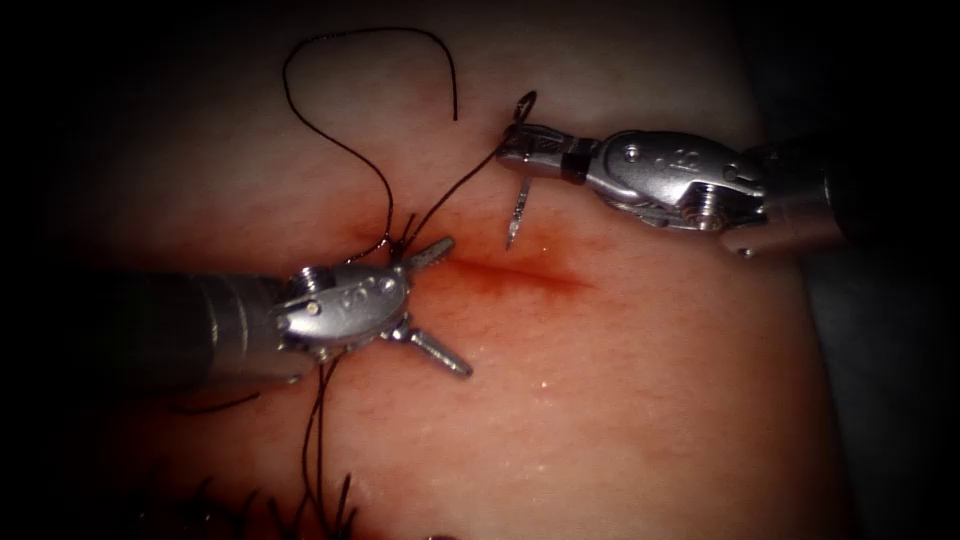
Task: Wound Closure
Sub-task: Pass the needle through the tissue above the wound with the right gripper.
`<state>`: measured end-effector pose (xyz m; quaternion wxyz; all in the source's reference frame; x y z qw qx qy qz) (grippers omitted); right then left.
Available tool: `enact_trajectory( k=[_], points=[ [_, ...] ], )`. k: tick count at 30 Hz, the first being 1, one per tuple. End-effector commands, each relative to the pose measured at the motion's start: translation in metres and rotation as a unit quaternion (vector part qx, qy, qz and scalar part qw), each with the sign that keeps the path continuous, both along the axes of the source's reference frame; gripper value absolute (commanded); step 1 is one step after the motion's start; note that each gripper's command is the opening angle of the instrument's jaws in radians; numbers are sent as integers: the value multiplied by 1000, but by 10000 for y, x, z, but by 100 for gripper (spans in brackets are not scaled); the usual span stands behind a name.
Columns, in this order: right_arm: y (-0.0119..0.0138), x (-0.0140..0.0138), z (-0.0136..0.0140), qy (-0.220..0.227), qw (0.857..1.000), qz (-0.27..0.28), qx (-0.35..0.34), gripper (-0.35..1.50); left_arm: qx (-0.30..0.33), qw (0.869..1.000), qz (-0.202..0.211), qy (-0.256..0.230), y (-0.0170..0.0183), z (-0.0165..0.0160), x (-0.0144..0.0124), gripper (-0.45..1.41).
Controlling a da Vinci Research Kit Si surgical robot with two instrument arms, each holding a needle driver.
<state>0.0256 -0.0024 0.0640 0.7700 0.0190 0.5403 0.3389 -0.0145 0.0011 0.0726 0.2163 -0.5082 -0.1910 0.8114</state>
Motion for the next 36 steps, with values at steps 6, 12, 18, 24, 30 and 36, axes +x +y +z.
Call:
enact_trajectory(
  k=[6, 12, 18, 24, 30, 36],
  points=[
    [-6, 25, 20, 1, 999, -17, -35, -35, 6, 999, 36, 22, -8, 11, 0, -35],
    [0, 40, 24, -12, 997, -27, -72, -35, -3, 998, 30, 54, -6, 18, 9, -45],
    [3, 44, 37, -23, 994, -32, -101, -35, -8, 996, 9, 85, 0, 27, 9, -30],
    [-3, 47, 46, -25, 993, -36, -112, -35, -13, 995, 1, 101, 3, 33, 6, -23],
    [-2, 50, 48, -27, 991, -39, -124, -35, -12, 994, -6, 109, 3, 34, 3, -8],
    [0, 48, 50, -32, 990, -43, -134, -35, -11, 993, -12, 118, 1, 34, 3, -1]
  ],
)
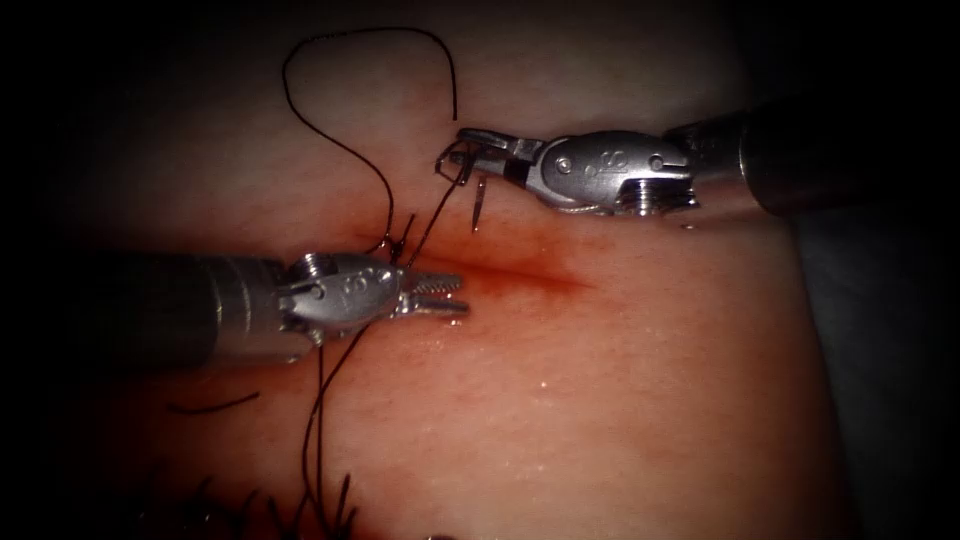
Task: Wound Closure
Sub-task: Pass the needle through the tissue above the wound with the right gripper.
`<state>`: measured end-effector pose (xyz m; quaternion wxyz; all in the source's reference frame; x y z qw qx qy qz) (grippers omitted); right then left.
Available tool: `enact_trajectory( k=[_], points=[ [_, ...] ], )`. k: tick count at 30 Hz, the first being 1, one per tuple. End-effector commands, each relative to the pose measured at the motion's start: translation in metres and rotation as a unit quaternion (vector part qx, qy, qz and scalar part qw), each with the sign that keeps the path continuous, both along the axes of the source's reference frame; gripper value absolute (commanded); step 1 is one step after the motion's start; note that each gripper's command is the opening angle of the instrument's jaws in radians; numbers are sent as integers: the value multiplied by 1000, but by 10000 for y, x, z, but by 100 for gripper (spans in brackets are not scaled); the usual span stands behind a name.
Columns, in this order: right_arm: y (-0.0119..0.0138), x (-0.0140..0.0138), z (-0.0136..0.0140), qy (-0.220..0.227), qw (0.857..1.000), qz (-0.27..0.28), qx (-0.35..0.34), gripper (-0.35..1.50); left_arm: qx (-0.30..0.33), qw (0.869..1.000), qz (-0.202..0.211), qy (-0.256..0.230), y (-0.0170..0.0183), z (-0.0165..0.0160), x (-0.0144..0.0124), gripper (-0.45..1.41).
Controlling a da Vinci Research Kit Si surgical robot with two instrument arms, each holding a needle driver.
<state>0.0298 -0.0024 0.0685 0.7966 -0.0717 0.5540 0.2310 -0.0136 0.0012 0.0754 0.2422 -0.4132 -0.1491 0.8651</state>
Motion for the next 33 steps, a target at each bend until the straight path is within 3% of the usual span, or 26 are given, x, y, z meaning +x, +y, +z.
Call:
enact_trajectory(
  k=[1, 17, 20, 25, 33],
  points=[
    [1, 6, 5, 0, 1000, 0, -1, -35, 0, 1000, 0, 2, -1, 6, -6, -1],
    [-3, 5, 20, -12, 999, -10, -31, -35, 5, 999, 30, 16, -13, 7, -8, -13],
    [-15, 7, 26, -12, 999, -15, -44, -35, 10, 999, 36, 14, -13, 5, -6, 2],
    [-34, 7, 32, -12, 997, -27, -67, -35, 11, 999, 38, 12, -12, 0, 0, 12],
    [-62, 6, 32, -11, 991, -44, -125, -35, 9, 999, 43, 10, -14, -2, 7, 12]
  ],
)
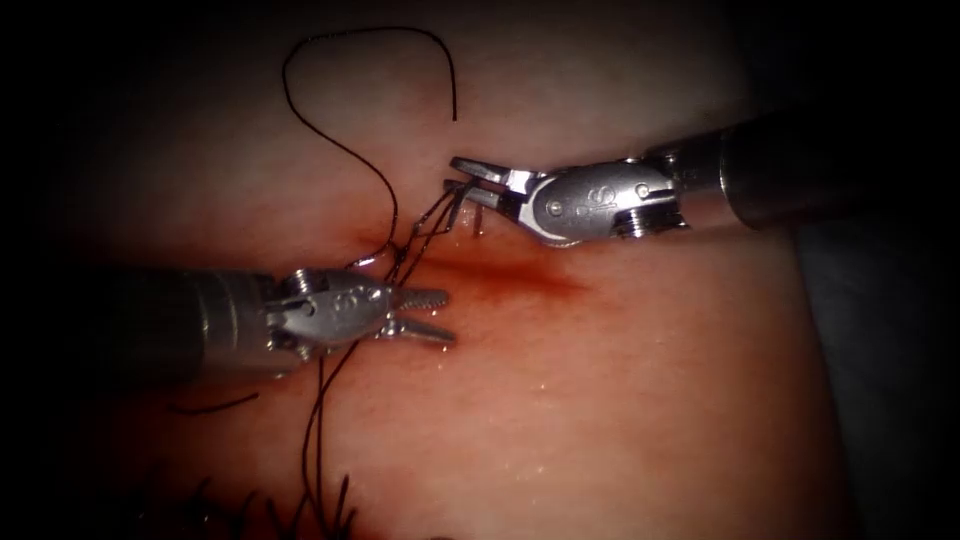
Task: Wound Closure
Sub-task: Pass the needle through the tissue above the wound with the right gripper.
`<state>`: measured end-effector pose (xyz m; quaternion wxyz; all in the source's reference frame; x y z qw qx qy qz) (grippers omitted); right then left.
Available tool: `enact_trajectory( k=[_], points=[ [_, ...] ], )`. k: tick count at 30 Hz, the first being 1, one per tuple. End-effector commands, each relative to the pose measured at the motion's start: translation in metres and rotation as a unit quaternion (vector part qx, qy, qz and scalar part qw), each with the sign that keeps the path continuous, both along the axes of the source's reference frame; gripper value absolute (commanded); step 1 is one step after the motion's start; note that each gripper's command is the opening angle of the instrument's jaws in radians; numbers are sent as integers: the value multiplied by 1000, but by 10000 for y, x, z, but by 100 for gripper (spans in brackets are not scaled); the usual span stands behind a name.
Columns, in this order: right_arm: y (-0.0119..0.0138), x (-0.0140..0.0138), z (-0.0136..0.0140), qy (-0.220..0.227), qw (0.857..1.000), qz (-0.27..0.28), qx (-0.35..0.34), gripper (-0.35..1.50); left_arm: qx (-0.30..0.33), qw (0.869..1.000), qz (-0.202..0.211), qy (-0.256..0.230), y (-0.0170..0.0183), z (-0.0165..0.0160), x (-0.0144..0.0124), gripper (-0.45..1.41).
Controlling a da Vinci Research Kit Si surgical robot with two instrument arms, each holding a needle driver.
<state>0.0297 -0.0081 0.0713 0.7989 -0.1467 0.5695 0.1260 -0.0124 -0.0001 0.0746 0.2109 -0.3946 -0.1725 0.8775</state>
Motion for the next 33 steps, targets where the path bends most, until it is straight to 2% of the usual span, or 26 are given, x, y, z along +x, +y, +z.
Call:
enact_trajectory(
  k=[1, 6, 14, 23, 33],
  points=[
    [-8, 6, 5, 6, 1000, 0, -10, -35, 0, 1000, 1, -1, -1, 6, -5, 12],
    [-26, 5, 9, 6, 1000, -10, -26, -35, -1, 1000, 2, -2, -1, 6, -1, 10],
    [-36, 5, 19, -22, 998, -34, -41, -35, -2, 1000, 2, -2, -3, 8, -1, 9],
    [-52, 3, 40, -73, 995, -57, -28, -35, -2, 1000, 3, -3, -4, 9, 0, 7],
    [-66, -7, 59, -88, 994, -61, -10, -35, -2, 1000, 3, -2, -4, 8, 1, 7]
  ],
)
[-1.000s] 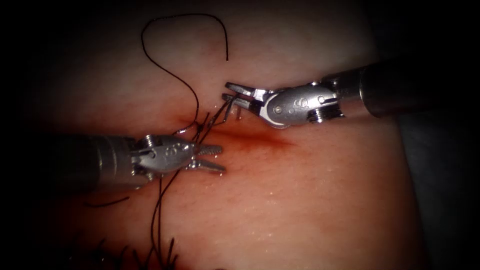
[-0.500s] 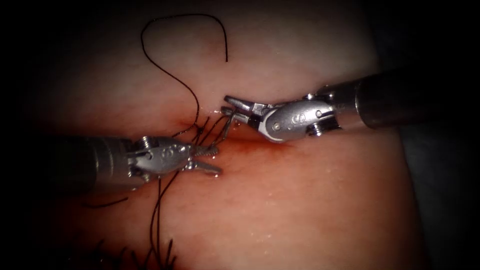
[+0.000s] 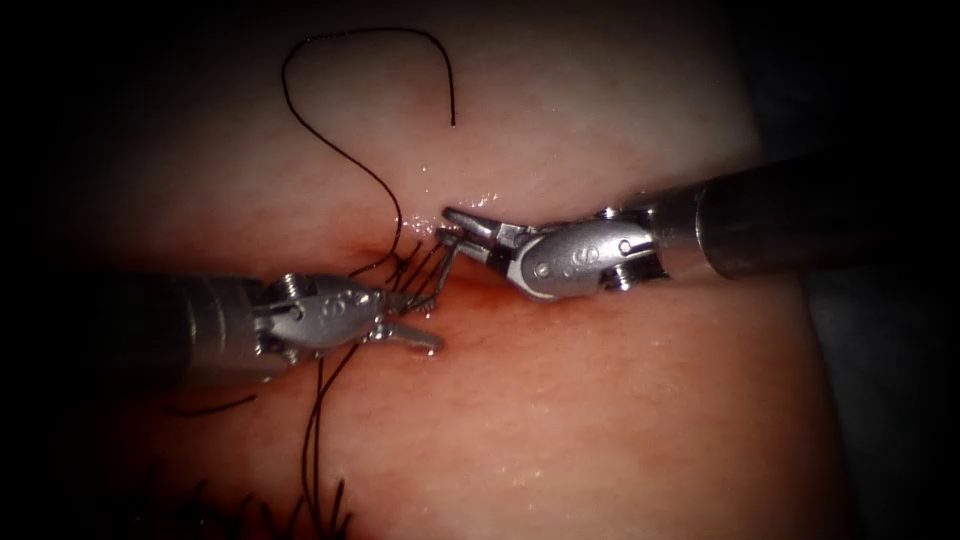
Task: Wound Closure
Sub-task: Pass the needle through the tissue above the wound with the right gripper.
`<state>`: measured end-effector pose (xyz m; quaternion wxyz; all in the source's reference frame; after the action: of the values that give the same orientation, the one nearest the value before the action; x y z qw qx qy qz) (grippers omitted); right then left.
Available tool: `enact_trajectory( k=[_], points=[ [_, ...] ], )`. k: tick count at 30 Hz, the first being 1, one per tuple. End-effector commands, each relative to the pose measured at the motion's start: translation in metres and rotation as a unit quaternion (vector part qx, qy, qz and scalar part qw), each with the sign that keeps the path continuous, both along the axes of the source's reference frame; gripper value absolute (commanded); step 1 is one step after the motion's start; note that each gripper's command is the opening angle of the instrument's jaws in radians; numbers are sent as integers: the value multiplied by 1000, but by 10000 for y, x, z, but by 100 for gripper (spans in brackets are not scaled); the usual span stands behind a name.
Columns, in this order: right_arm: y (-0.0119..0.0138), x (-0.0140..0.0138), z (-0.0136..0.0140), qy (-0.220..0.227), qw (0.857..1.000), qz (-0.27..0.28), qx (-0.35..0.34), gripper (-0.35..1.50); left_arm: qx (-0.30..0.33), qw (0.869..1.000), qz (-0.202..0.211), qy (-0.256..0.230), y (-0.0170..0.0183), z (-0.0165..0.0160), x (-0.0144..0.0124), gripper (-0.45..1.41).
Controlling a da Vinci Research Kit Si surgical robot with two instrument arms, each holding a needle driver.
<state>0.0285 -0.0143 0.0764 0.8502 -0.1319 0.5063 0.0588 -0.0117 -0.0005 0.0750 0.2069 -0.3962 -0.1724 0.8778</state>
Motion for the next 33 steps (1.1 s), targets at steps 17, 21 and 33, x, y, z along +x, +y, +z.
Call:
enact_trajectory(
  k=[17, 21, 33],
  points=[
    [-25, 1, 33, -31, 998, -19, 57, -35, 0, 1000, 0, 2, 0, 5, -6, 5],
    [-33, -1, 42, -43, 996, -29, 71, -35, 0, 1000, 1, 3, -1, 5, -6, 5],
    [-45, -8, 51, -58, 992, -40, 103, -35, 0, 1000, 6, 9, -2, 4, 0, 9]
  ],
)
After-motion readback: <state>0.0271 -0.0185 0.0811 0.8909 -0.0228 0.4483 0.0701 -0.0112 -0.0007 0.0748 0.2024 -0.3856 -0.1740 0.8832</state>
